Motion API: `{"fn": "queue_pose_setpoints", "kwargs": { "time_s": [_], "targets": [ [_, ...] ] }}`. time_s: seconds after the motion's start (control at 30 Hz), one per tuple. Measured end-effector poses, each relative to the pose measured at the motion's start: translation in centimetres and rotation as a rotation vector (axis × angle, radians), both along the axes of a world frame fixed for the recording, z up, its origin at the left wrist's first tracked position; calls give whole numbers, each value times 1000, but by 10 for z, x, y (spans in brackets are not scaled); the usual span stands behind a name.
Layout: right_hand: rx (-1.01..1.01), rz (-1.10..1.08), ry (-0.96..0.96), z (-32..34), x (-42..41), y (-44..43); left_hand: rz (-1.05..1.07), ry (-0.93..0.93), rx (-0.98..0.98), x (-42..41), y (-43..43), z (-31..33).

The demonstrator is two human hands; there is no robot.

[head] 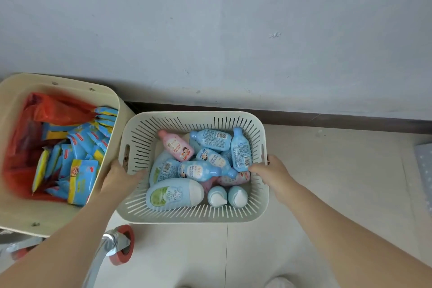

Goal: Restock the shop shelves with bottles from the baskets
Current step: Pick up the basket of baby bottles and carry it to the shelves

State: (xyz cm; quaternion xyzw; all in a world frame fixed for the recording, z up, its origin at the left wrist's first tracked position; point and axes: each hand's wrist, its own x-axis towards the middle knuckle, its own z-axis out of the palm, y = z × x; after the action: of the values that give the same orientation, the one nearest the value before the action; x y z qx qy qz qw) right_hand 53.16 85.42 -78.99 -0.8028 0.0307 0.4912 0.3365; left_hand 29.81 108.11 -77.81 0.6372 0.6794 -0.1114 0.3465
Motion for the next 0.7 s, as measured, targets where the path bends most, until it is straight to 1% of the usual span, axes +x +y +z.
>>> {"fn": "queue_pose_setpoints", "kwargs": {
  "time_s": [0.1, 0.17, 0.23, 0.33, 0.43, 0.53, 0.7],
  "targets": [
    [80, -160, 95, -7, 0, 5, 56, -61, 24, 1, 5, -8],
    [108, -243, 153, -7, 1, 7, 122, -140, 33, 1, 6, -10],
    [104, -282, 193, -6, 3, 8, 202, -248, -6, -1, 8, -9],
    [87, -311, 241, -4, 5, 9, 276, -343, -118, -4, 13, -5],
    [59, -364, 271, 1, 7, 5, 347, -373, -223, -4, 14, -1],
    [37, -436, 290, 13, 12, -3, 384, -407, -272, -1, 9, 13],
    [-2, -440, 285, 53, 17, -21, 376, -434, -336, 3, -6, 46]
  ]
}}
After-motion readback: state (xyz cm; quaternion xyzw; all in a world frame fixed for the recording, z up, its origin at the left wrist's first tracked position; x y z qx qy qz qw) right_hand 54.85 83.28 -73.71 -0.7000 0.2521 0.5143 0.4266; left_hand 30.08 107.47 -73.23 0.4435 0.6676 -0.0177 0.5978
